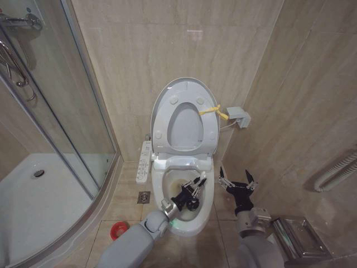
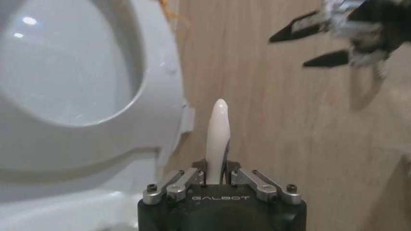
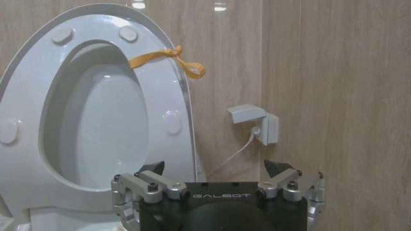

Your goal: Open the toilet lid, clean the toilet bowl with a toilet brush, close the toilet lid, and flush.

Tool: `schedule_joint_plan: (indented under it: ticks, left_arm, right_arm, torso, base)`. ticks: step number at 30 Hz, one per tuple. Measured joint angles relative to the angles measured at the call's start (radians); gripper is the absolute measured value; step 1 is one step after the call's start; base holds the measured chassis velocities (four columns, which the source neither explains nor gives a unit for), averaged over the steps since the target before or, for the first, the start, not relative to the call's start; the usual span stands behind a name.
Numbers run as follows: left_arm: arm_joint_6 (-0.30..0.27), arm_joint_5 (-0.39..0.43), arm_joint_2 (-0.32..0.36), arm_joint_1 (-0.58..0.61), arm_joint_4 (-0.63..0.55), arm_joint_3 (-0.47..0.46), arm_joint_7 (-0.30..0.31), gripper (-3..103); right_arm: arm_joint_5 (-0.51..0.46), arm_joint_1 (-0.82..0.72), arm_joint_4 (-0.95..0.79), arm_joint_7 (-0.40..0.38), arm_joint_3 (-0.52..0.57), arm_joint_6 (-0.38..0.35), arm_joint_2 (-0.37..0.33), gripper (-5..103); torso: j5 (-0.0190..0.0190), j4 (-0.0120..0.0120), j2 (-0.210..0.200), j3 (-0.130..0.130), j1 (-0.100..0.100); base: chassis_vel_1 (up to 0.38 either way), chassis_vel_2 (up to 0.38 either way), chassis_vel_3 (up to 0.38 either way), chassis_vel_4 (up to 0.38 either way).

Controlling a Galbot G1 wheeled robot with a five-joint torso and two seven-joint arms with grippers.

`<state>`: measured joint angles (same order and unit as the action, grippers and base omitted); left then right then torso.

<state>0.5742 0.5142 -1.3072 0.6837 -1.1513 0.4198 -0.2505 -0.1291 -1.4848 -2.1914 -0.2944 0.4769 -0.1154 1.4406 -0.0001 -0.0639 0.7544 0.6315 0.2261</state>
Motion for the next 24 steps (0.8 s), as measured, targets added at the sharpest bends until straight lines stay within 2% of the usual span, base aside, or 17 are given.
schedule_joint_plan:
  ticks: [7,9,17,24]
  left_arm:
    - [-0.016,0.004,0.008,-0.030,0.074,-0.024,0.002,19]
    - [-0.019,0.001,0.012,-0.030,0.065,-0.025,0.003,19]
    - [-0.018,0.003,0.014,0.012,-0.093,-0.004,0.008,19]
    - [-0.013,-0.056,0.012,0.034,-0.043,-0.014,0.024,19]
  right_arm:
    - [0.000,0.000,0.000,0.000,0.000,0.000,0.000,100]
    - [0.000,0.000,0.000,0.000,0.000,0.000,0.000,100]
    - [0.000,0.000,0.000,0.000,0.000,0.000,0.000,100]
    - [0.000,0.000,0.000,0.000,0.000,0.000,0.000,100]
  torso:
    - [0.0001,-0.0001,0.000,0.000,0.000]
    - [0.0001,0.0001,0.000,0.000,0.000]
    - [0.0001,-0.0003,0.000,0.000,0.000]
    - [0.0000,-0.0001,0.000,0.000,0.000]
  base:
    - [0.000,0.000,0.000,0.000]
    - [0.000,0.000,0.000,0.000]
    - [0.000,0.000,0.000,0.000]
    - [0.000,0.000,0.000,0.000]
